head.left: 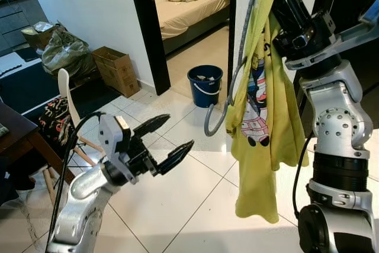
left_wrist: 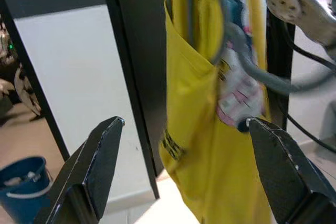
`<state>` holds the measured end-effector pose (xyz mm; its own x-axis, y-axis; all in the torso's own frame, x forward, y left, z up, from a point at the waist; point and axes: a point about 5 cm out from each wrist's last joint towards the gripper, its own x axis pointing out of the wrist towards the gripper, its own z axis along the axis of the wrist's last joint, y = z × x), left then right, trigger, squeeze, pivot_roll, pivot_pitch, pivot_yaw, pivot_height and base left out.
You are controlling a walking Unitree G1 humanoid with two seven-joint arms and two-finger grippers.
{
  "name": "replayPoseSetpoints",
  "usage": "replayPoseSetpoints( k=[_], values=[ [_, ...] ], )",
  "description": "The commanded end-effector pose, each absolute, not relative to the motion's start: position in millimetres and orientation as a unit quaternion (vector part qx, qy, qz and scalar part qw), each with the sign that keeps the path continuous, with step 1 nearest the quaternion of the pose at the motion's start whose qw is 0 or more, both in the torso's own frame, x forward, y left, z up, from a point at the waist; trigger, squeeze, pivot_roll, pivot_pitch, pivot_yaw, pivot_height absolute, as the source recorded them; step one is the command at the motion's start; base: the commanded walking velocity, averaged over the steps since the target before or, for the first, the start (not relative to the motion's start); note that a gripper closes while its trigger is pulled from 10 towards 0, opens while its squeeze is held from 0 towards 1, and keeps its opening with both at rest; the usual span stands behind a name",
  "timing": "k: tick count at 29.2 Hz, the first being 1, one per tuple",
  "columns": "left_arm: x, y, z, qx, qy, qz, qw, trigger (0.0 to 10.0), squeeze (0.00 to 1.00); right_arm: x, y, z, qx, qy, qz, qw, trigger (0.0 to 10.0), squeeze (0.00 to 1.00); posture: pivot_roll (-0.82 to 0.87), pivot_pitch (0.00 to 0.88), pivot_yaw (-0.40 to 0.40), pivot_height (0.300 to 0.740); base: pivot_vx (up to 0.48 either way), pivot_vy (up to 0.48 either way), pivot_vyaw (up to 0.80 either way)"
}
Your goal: Hang hanger
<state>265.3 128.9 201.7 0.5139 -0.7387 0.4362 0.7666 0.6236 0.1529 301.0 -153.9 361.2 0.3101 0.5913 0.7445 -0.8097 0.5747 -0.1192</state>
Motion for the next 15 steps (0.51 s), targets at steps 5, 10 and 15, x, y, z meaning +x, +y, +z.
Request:
replayPoseSetpoints(
  k=[5, 10, 15],
  values=[
    [270, 133, 207, -0.014, -0.251, -0.423, 0.87, 10.0, 0.0, 292, -141, 369, 0.145, -0.397, 0.468, 0.776, 0.0, 0.0, -0.06, 0.0, 0.087, 0.74, 0.0, 0.0, 0.0],
    [271, 132, 207, -0.013, -0.254, -0.422, 0.87, 10.0, 0.0, 291, -140, 369, 0.146, -0.397, 0.471, 0.774, 0.0, 0.0, -0.06, 0.0, 0.087, 0.74, 0.0, 0.0, 0.0],
    [267, 124, 205, -0.024, -0.25, -0.439, 0.863, 10.0, 0.0, 287, -133, 370, 0.151, -0.396, 0.481, 0.767, 0.0, 0.0, -0.07, 0.0, 0.087, 0.74, 0.0, 0.0, 0.0]
  ],
)
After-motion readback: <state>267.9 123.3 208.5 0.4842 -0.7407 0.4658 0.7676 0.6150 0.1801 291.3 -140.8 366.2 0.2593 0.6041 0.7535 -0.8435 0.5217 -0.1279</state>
